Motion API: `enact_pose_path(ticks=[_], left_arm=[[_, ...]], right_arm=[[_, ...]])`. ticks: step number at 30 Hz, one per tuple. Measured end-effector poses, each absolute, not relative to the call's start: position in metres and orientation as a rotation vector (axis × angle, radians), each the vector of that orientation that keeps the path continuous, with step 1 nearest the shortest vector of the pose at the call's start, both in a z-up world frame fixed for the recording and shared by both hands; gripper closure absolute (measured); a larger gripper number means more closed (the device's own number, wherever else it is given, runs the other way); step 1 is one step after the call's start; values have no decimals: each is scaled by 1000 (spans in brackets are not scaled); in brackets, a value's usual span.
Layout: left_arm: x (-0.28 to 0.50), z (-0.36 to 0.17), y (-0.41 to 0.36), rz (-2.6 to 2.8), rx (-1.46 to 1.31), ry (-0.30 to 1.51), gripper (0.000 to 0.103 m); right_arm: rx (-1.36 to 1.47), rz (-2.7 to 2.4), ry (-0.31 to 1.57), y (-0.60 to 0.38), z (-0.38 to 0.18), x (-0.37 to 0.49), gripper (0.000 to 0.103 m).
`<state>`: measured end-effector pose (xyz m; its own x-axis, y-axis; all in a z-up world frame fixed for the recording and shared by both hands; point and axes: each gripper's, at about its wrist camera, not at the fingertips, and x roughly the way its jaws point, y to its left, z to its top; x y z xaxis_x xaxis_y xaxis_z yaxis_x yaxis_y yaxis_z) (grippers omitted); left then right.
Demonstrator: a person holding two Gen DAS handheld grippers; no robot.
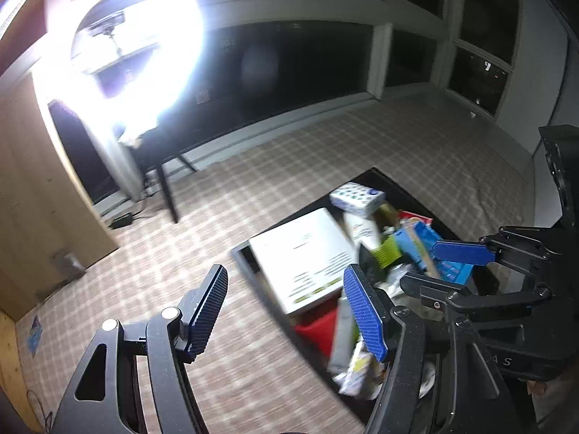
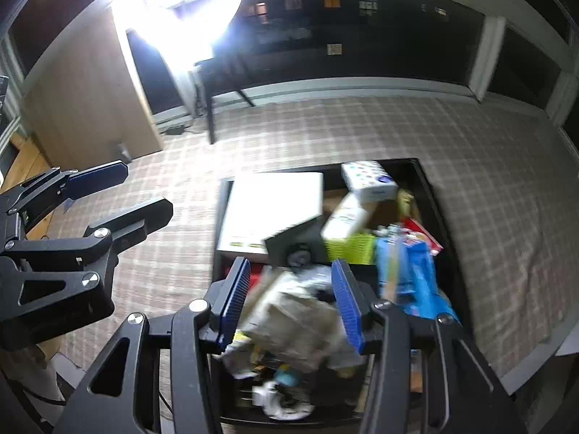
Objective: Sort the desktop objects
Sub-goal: 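Open the right gripper to drop the chopsticks into the bin, then move both grippers back toward the grey packet and blue card by the cabinet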
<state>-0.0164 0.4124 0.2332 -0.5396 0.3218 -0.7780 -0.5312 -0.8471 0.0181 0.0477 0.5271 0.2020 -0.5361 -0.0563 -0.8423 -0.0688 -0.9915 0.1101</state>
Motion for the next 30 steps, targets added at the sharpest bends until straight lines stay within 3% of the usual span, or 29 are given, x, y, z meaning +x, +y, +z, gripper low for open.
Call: enact_pose_path(ticks=[13,30], left_arm=[[-24,229,290,2503,-1196,280,38],[-71,176,70,2674,-1455,168,37]], right_arm=[[-1600,2855,96,413,201,10,56],[-1693,2946,-94,254,170,-63,47]])
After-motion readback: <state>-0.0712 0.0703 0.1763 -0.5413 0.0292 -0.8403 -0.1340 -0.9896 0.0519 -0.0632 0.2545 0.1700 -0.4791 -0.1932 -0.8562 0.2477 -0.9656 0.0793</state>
